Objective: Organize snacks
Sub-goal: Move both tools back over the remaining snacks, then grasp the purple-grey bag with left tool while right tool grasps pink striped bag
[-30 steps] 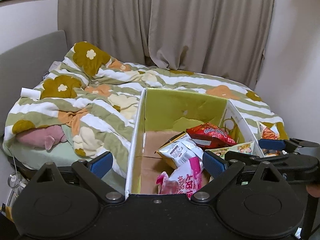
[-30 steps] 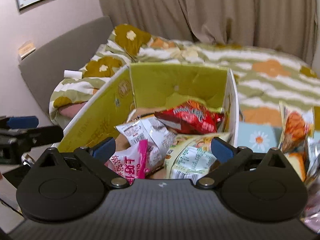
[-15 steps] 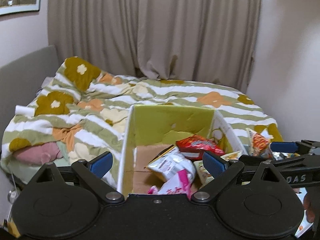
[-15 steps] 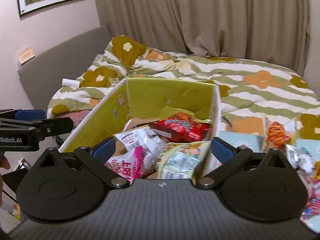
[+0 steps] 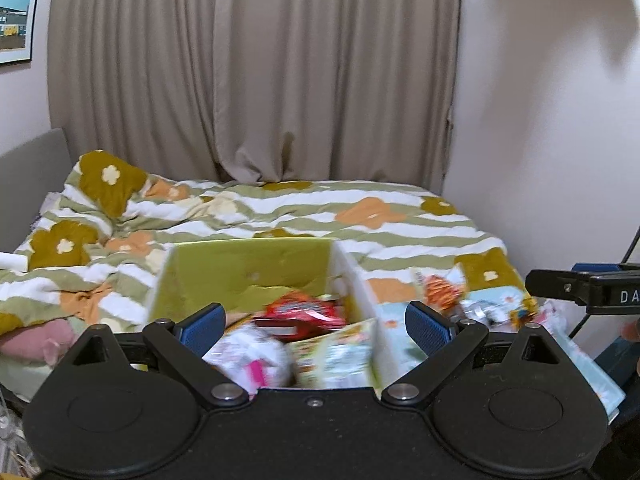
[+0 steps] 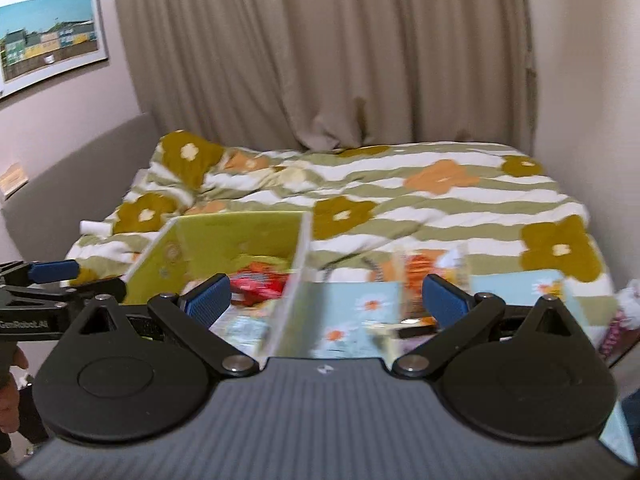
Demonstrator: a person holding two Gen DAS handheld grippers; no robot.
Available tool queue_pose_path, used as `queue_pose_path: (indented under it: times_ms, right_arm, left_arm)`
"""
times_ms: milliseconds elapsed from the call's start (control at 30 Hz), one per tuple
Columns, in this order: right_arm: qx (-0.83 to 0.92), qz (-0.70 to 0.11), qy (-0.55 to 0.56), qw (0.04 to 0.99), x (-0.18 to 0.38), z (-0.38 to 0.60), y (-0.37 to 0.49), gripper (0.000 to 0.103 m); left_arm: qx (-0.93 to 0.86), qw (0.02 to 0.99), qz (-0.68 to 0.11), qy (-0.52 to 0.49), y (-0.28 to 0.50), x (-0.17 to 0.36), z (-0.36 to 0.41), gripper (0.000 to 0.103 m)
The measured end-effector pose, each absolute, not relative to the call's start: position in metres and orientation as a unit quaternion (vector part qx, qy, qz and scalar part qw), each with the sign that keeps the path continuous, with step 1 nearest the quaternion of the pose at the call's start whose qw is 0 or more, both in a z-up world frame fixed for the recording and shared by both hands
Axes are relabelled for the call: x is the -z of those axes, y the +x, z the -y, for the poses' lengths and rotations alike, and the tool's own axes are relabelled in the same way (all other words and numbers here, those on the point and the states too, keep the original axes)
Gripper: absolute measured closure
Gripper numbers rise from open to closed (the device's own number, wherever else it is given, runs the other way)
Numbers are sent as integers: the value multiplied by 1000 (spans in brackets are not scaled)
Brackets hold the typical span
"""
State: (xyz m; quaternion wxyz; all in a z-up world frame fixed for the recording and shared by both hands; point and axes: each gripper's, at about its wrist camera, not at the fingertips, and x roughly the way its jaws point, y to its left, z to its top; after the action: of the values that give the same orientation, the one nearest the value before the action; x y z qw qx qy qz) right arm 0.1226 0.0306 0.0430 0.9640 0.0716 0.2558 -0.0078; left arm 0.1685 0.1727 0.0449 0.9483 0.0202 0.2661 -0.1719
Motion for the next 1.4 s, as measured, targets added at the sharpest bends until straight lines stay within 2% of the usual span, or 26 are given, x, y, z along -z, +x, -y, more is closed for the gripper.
queue_pose_path:
  times_ms: [267,567,733,1133,1233,1400]
  right_arm:
    - [26,-279,81,957,-36,60,96,0]
    - [24,-319,106,941,-4,146,91,0]
    - [7,-339,114,934,22,182,97,0]
    - [-48,-398,92,911,90,210,131,0]
    - [-63,-403,91,908,98,211,138,0]
    - [-92,-401,74,908,108,210,149,0]
  left_arm:
    - [207,936,-286,22,150,-36,-80,4]
    - [230,915,-331,15,156,0,6,4]
    - [230,905,-359,-16,175,22,31,4]
    - [188,890,-416,-13,200,72,72,5]
    - [181,885,-428,-9,203,81,74,8]
    - [175,881,-440,-7,204,89,75,29]
